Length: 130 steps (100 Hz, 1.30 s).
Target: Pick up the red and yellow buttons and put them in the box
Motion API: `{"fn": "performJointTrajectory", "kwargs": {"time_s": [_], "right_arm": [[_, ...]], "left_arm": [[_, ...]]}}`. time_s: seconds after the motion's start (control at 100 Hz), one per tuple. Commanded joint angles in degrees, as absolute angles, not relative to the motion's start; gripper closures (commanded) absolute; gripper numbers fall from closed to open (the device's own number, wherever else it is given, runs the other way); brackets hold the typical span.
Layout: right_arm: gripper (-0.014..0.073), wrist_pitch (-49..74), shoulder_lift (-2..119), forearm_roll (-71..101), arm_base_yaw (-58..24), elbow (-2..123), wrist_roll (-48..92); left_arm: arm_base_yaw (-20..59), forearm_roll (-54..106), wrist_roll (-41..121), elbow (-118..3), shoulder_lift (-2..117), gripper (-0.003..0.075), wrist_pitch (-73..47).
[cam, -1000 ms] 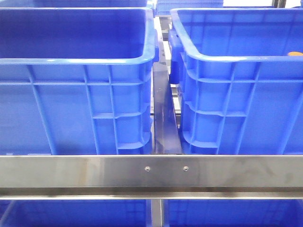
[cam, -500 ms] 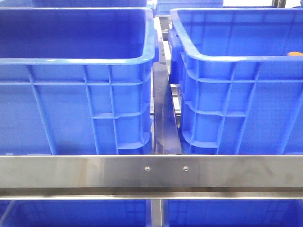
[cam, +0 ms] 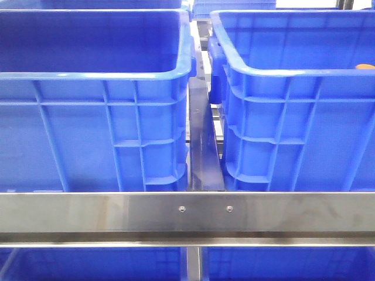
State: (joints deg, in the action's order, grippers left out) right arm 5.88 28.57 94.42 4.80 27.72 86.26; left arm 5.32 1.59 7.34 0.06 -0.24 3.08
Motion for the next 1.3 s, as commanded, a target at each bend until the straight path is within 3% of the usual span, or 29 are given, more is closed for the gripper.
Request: {"fn": "performJointTrajectory", "kwargs": {"time_s": [0.0,0.92,1.04,1.29], "right_arm": [[0.0709,6.7,28.5,94.4,5.0,29.3,86.5],[0.0709,6.3,28.5,91.6,5.0,29.3,85.2],[0.0709,6.4,28.5,78.3,5.0,29.3,73.0],[0.0709,6.5,28.5,33.4,4.7,29.3,27.8]], "left_arm": [[5.1,1.6,6.6,2.5,-2.2,0.0739,7.8],[5.1,1.6,6.6,2.5,-2.2,0.0739,7.8],[5.1,1.6,6.6,2.5,-2.2,0.0739,7.8],[5.1,1.6,6.6,2.5,-2.2,0.0739,7.8]]}}
